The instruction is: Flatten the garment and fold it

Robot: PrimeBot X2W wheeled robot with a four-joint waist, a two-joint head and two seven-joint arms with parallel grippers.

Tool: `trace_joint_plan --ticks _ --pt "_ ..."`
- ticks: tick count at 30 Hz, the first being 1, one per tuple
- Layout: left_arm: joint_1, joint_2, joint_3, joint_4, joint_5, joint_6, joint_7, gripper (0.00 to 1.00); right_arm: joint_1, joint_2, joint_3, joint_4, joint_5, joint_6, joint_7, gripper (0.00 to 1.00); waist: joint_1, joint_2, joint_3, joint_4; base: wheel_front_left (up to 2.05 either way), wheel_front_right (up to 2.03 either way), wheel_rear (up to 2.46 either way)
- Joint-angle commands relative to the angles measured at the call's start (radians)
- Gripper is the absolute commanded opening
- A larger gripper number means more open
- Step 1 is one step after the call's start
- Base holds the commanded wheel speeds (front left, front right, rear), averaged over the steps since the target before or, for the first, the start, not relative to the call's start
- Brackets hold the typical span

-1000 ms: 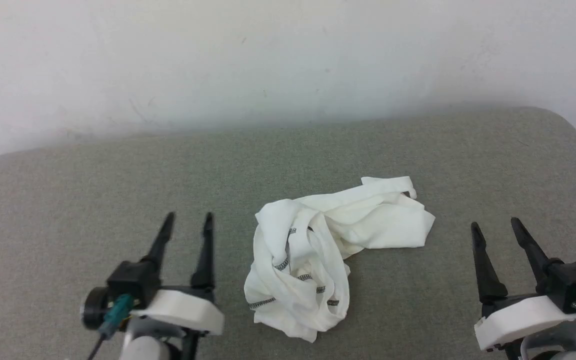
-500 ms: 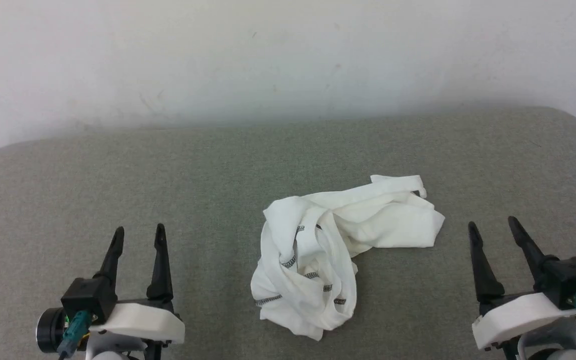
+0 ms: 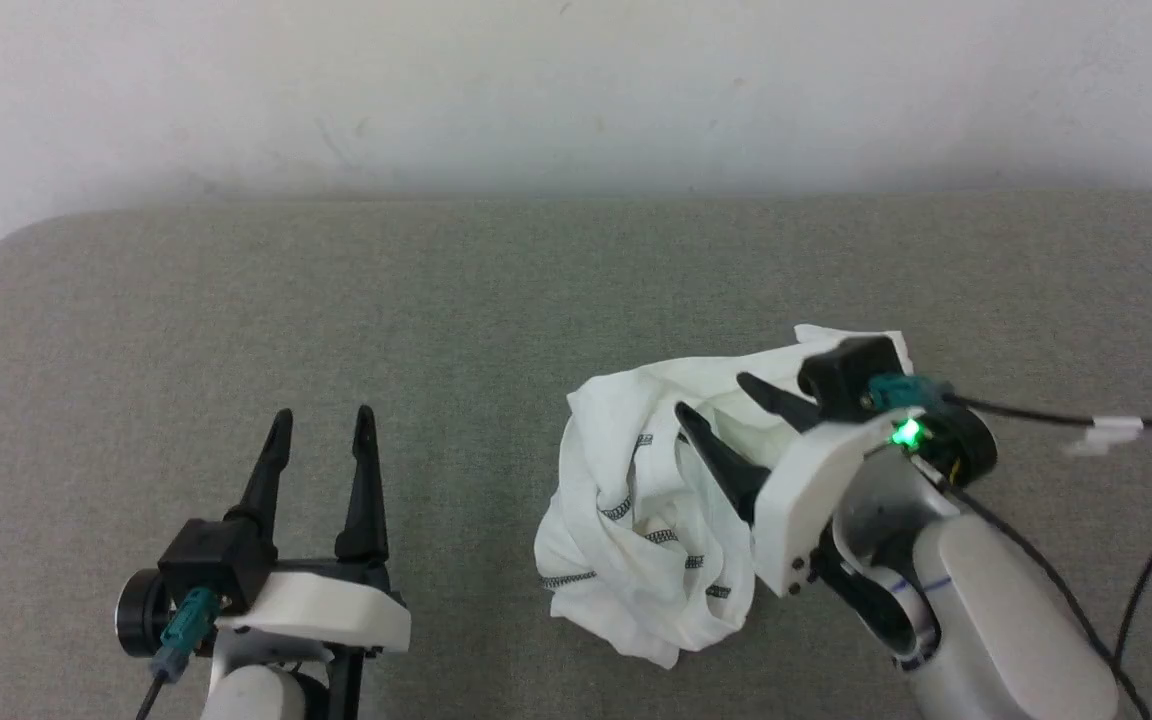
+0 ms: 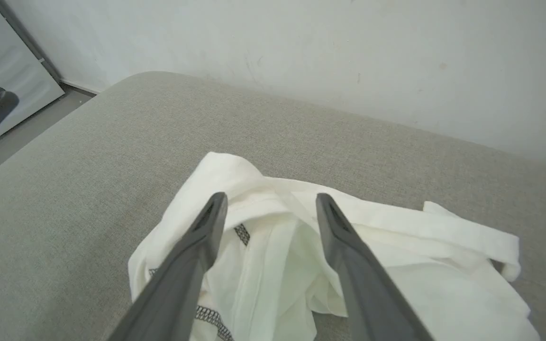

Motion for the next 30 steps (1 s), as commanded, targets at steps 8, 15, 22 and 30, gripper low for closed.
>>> trace_joint_plan --ticks 8,15,22,30 --pt "-0.064 -0.036 -0.017 0.011 0.015 -0.033 -0.005 1.0 -0.266 -0.097 0.212 0.172 0.155 -0.001 0.117 1.0 -0.0001 0.0 0.062 0.089 0.0 0.0 0.0" --pt "-0.074 -0.055 -0.018 0.022 0.017 -0.043 -0.005 1.0 -0.376 -0.18 0.428 0.25 0.325 -0.001 0.222 0.38 -0.0001 0.0 0.074 0.109 0.0 0.0 0.0" --pt "-0.052 -0.061 0.004 0.03 0.023 -0.042 -0.005 1.0 -0.368 -0.28 0.399 0.193 0.394 -0.001 0.089 0.0 -0.0001 0.0 0.052 0.079 0.0 0.0 0.0" --pt "0.0 -0.063 0.038 0.033 0.038 -0.041 -0.005 1.0 -0.029 -0.34 -0.07 0.088 0.282 -0.001 -0.029 0.0 -0.0001 0.0 0.015 -0.004 0.0 0.0 0.0"
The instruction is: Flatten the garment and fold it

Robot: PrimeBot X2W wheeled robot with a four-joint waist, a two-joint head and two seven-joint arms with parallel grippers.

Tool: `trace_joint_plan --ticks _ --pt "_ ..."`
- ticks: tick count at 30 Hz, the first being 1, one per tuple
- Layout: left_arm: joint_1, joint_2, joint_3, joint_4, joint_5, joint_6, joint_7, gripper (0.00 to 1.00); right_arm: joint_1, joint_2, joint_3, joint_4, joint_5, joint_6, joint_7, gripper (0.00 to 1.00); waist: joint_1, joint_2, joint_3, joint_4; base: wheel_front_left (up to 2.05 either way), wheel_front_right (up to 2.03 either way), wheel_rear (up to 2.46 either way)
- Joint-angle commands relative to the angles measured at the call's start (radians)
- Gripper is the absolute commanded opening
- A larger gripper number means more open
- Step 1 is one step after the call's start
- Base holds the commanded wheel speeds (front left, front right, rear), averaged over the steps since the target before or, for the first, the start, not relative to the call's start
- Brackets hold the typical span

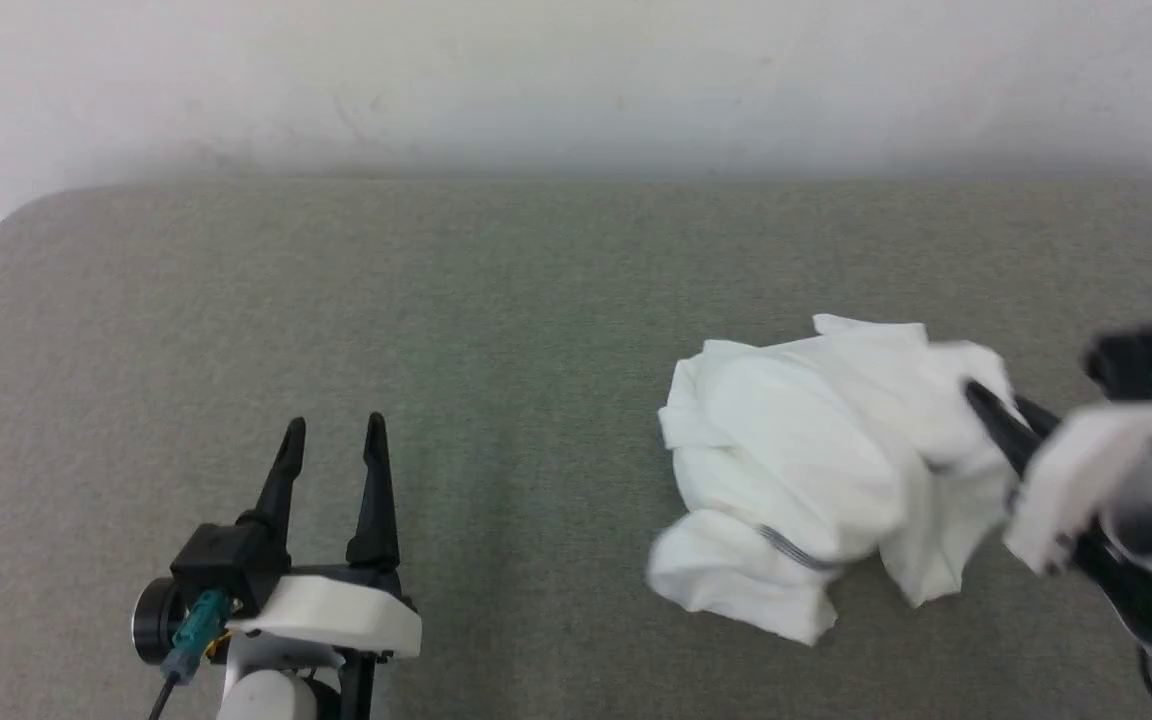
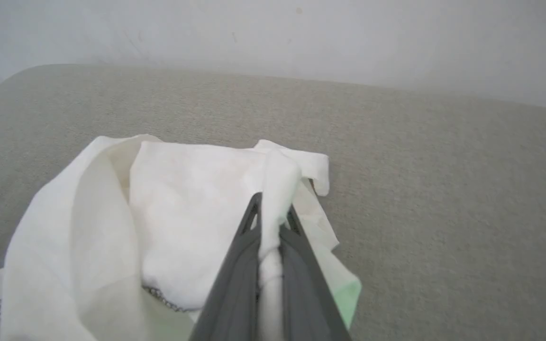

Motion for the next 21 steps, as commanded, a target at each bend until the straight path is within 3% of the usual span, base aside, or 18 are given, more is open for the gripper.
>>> trace_joint_plan --ticks 1,5,8,9,10,11,12,18,21 --pt "0.012 -0.002 0.004 0.003 0.014 -0.001 -0.005 1.0 0.065 0.019 -0.058 -0.016 -0.021 -0.001 0.004 0.0 0.0001 0.0 -0.021 -0.042 0.0 0.0 0.0" --pt "0.018 0.0 0.014 0.009 0.023 -0.007 -0.005 1.0 0.278 0.122 -0.324 -0.082 -0.125 -0.001 0.03 0.0 0.0001 0.0 -0.021 -0.074 0.0 0.0 0.0" --pt "0.015 0.001 0.018 0.013 0.03 -0.01 -0.005 1.0 0.384 0.218 -0.459 -0.12 -0.21 -0.001 0.04 0.0 0.0001 0.0 -0.017 -0.084 0.0 0.0 0.0" --pt "0.013 0.001 0.018 0.015 0.031 -0.011 -0.005 1.0 0.406 0.247 -0.485 -0.128 -0.23 -0.001 0.037 0.17 0.0001 0.0 -0.016 -0.085 0.0 0.0 0.0" --pt "0.012 0.001 0.019 0.018 0.033 -0.013 -0.005 1.0 0.422 0.273 -0.5 -0.136 -0.246 -0.001 0.032 0.49 0.0001 0.0 -0.016 -0.085 0.0 0.0 0.0" --pt "0.01 0.001 0.019 0.021 0.034 -0.014 -0.005 1.0 0.432 0.294 -0.504 -0.147 -0.257 -0.001 0.022 0.96 0.0001 0.0 -0.016 -0.086 0.0 0.0 0.0" --pt "0.009 0.001 0.02 0.025 0.035 -0.014 -0.005 1.0 0.436 0.309 -0.509 -0.16 -0.267 -0.001 0.001 1.0 0.0001 0.0 -0.016 -0.086 0.0 0.0 0.0" --pt "0.015 0.0 0.022 0.043 0.037 -0.017 -0.005 1.0 0.429 0.357 -0.524 -0.25 -0.321 -0.001 -0.202 1.0 0.0001 0.0 -0.035 -0.074 0.0 0.0 0.0" --pt "0.02 0.0 0.023 0.047 0.037 -0.016 -0.005 1.0 0.431 0.365 -0.505 -0.279 -0.338 -0.001 -0.247 1.0 0.0001 0.0 -0.046 -0.067 0.0 0.0 0.0"
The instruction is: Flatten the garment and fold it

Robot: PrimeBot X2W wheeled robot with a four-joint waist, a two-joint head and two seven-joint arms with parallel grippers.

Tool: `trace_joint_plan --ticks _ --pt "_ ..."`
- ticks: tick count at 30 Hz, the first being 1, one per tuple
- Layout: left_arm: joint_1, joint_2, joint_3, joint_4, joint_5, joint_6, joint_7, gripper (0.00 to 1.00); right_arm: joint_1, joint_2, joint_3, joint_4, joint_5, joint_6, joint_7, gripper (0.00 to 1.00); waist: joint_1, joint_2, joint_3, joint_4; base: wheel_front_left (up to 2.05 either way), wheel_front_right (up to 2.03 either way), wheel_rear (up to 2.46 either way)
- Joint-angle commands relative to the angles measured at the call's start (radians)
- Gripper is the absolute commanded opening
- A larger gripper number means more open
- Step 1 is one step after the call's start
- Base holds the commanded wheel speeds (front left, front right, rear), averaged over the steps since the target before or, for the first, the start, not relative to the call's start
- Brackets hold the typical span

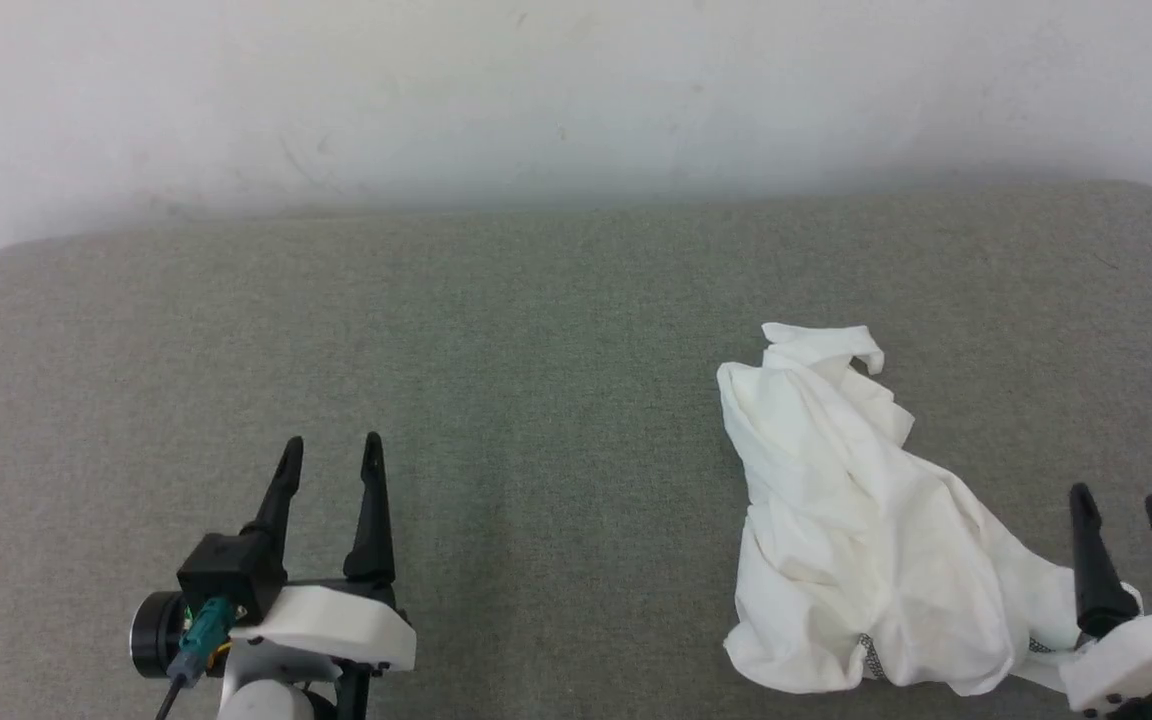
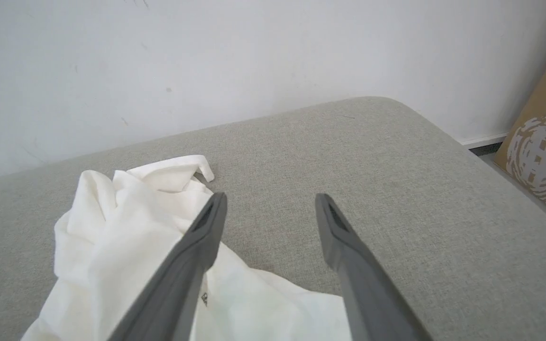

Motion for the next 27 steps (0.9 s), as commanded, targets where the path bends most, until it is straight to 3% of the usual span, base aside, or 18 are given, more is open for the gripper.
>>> trace_joint_plan --ticks 1,6,14,27 --pt "0.012 0.0 0.002 0.005 0.006 -0.006 -0.005 1.0 -0.005 0.006 0.014 -0.004 -0.006 -0.001 -0.001 1.0 0.0001 -0.0001 -0.011 0.009 0.0 0.0 0.0" --pt "0.019 -0.001 -0.003 0.008 0.009 -0.008 -0.005 1.0 -0.01 0.007 0.049 -0.023 -0.036 -0.001 0.007 1.0 0.0001 -0.0001 -0.026 0.026 0.0 0.0 0.0" --pt "0.035 -0.001 -0.004 0.004 0.01 -0.006 -0.005 1.0 -0.016 0.009 0.117 -0.118 -0.072 -0.001 -0.085 1.0 0.0001 -0.0001 -0.043 0.031 0.0 0.0 0.0" --pt "0.001 -0.003 -0.059 0.019 0.011 -0.017 0.016 1.0 0.042 0.01 0.241 -0.192 -0.113 -0.001 -0.126 1.0 0.0001 -0.0001 -0.035 -0.006 0.0 0.0 0.0"
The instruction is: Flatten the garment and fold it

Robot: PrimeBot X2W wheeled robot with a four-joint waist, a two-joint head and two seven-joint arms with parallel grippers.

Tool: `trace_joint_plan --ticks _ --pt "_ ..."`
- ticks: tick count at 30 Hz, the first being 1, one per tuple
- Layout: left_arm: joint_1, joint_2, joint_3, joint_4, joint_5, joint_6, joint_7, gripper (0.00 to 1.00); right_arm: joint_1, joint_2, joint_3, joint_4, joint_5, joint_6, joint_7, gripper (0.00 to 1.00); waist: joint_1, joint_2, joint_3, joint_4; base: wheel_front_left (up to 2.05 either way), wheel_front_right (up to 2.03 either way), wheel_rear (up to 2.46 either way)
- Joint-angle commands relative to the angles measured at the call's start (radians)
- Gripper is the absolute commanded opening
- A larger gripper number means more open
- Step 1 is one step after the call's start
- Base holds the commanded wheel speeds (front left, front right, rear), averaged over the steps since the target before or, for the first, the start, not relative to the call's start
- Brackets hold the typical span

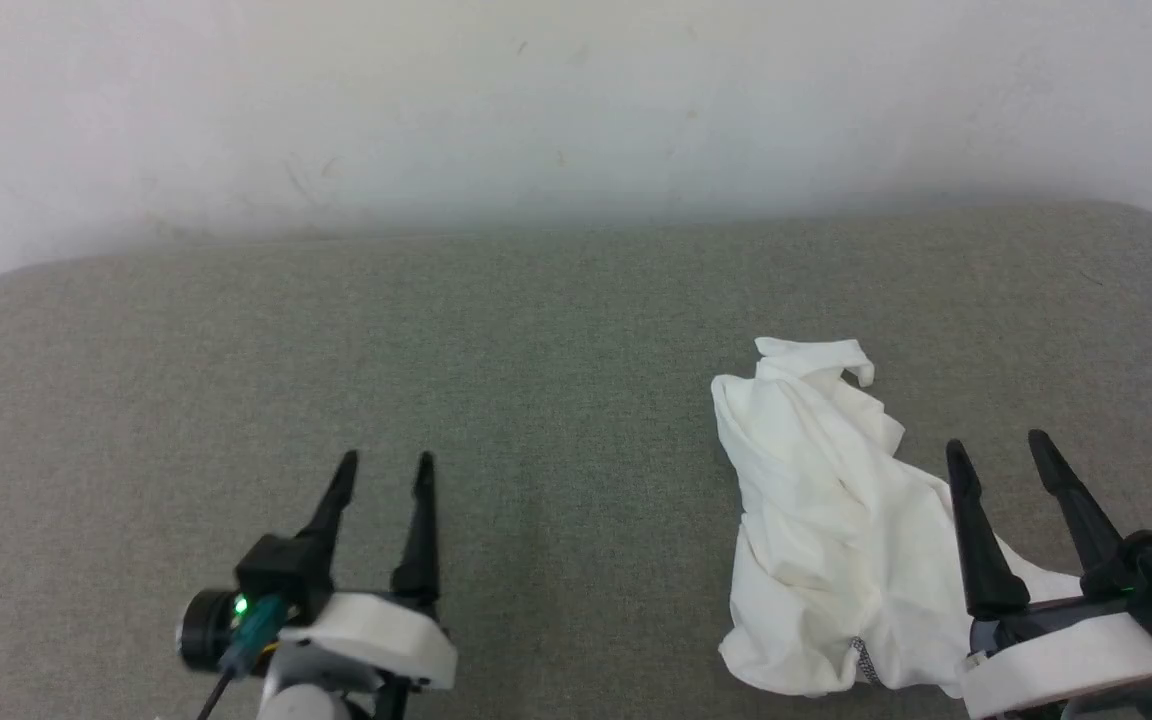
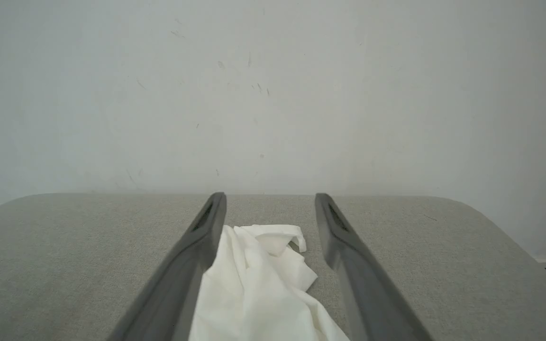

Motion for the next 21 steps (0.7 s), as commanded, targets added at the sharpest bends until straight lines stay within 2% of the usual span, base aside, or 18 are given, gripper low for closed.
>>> trace_joint_plan --ticks 1,7,12,21 --pt "-0.023 -0.003 -0.01 0.001 0.008 -0.009 0.004 1.0 0.009 0.003 -0.001 -0.005 -0.002 -0.001 -0.006 1.0 0.0 -0.0002 0.009 -0.007 0.0 0.0 0.0" --pt "-0.17 -0.005 -0.13 0.042 -0.011 -0.051 0.075 1.0 -0.006 0.004 -0.012 -0.007 0.006 -0.001 -0.008 1.0 0.0 -0.0002 0.053 -0.05 0.0 0.0 0.0" --pt "-0.337 -0.006 -0.27 0.108 -0.082 -0.072 0.144 1.0 -0.033 0.005 -0.015 -0.009 0.006 -0.001 -0.011 1.0 0.0 -0.0002 0.109 -0.108 0.0 0.0 0.0" --pt "-0.619 -0.006 -0.498 0.386 -0.261 -0.097 0.284 1.0 -0.077 0.005 -0.012 0.024 0.035 -0.001 -0.027 1.0 0.0 -0.0002 0.206 -0.194 0.0 0.0 0.0"
